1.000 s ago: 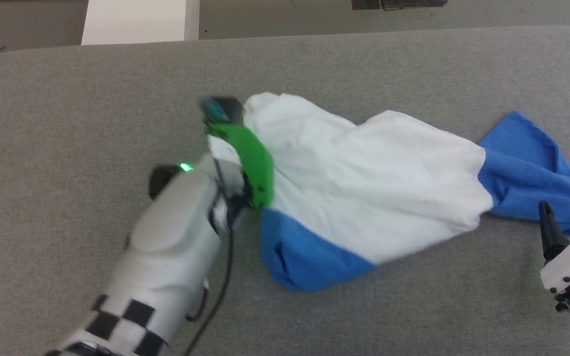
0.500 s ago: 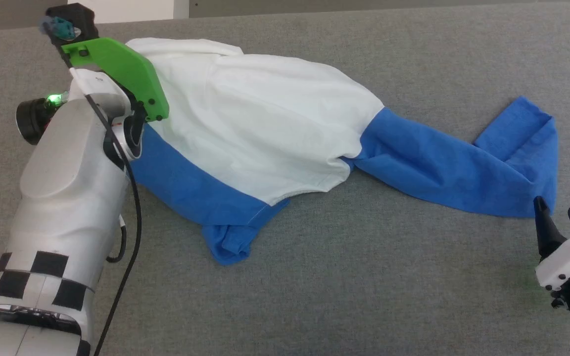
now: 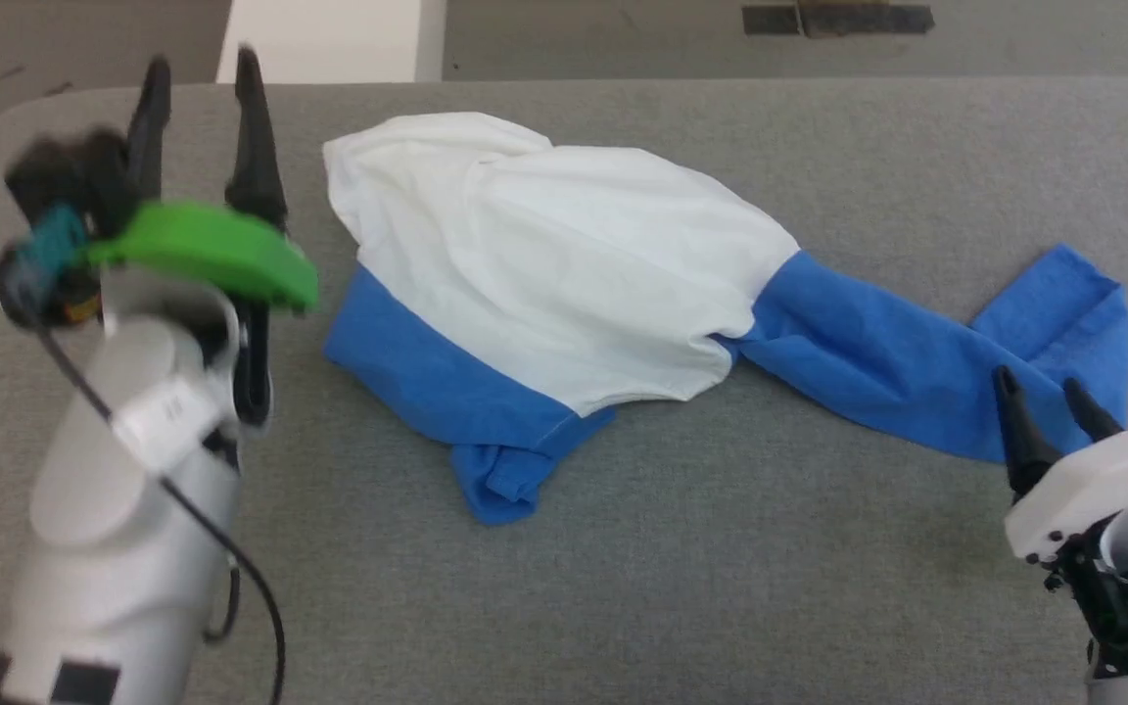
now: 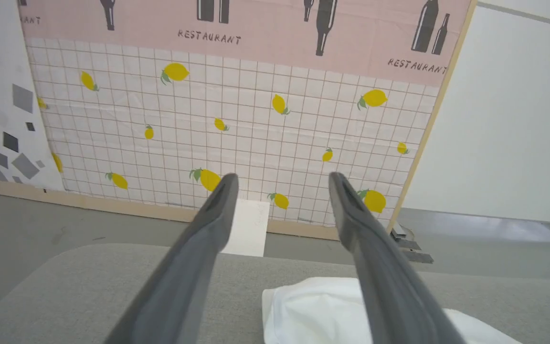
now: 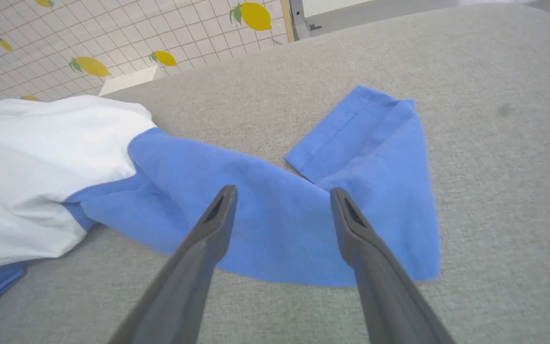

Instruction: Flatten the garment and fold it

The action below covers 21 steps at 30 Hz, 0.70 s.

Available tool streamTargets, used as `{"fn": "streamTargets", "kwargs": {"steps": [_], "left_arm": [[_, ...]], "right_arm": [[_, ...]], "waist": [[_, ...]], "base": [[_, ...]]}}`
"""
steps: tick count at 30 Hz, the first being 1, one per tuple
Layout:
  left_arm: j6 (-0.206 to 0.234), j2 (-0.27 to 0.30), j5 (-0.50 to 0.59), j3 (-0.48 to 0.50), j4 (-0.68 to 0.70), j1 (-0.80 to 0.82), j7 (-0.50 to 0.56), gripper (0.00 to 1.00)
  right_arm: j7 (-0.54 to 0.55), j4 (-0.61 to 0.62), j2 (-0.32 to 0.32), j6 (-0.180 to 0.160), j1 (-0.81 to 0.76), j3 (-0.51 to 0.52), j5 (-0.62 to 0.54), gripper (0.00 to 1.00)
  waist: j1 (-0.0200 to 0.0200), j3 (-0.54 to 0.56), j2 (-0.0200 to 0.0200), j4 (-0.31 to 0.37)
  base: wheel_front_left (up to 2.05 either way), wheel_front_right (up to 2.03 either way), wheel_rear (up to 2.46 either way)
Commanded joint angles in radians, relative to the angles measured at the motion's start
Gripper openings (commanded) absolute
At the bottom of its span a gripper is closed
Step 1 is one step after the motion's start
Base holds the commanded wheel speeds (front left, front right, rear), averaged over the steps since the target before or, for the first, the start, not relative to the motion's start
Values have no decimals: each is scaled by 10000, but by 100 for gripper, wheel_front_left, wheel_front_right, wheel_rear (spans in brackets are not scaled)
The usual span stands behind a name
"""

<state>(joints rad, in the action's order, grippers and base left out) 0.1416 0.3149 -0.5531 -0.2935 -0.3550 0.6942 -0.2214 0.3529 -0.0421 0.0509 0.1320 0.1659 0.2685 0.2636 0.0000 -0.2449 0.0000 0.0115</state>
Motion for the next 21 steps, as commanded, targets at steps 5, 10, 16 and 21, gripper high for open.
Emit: {"fn": "streamTargets", "kwargs": {"steps": [5, 10, 16, 21], "left_arm": [[762, -377, 1034, 408, 2584, -3679, -398, 100], [805, -996, 1266, 863, 3134, -4853, -401, 100], [588, -1585, 1595, 1296, 3250, -5239, -402, 100], [366, -1921, 1893, 1500, 3263, -5297, -403, 100]], "right_arm": [[987, 81, 121, -13, 726, -1806, -932, 100], [2290, -932, 634, -13, 1722, -3093, -1549, 100], [3646, -2482, 1164, -13, 2837, -4472, -1777, 100], [3987, -3393, 1550, -13, 3276, -5198, -1722, 100]], "waist": [[0, 438, 0, -624], [0, 282, 0, -748], [0, 116, 0, -941], [0, 14, 0, -1103]], "base": [[0, 0, 0], [0, 0, 0], [0, 0, 0], [0, 0, 0]]}}
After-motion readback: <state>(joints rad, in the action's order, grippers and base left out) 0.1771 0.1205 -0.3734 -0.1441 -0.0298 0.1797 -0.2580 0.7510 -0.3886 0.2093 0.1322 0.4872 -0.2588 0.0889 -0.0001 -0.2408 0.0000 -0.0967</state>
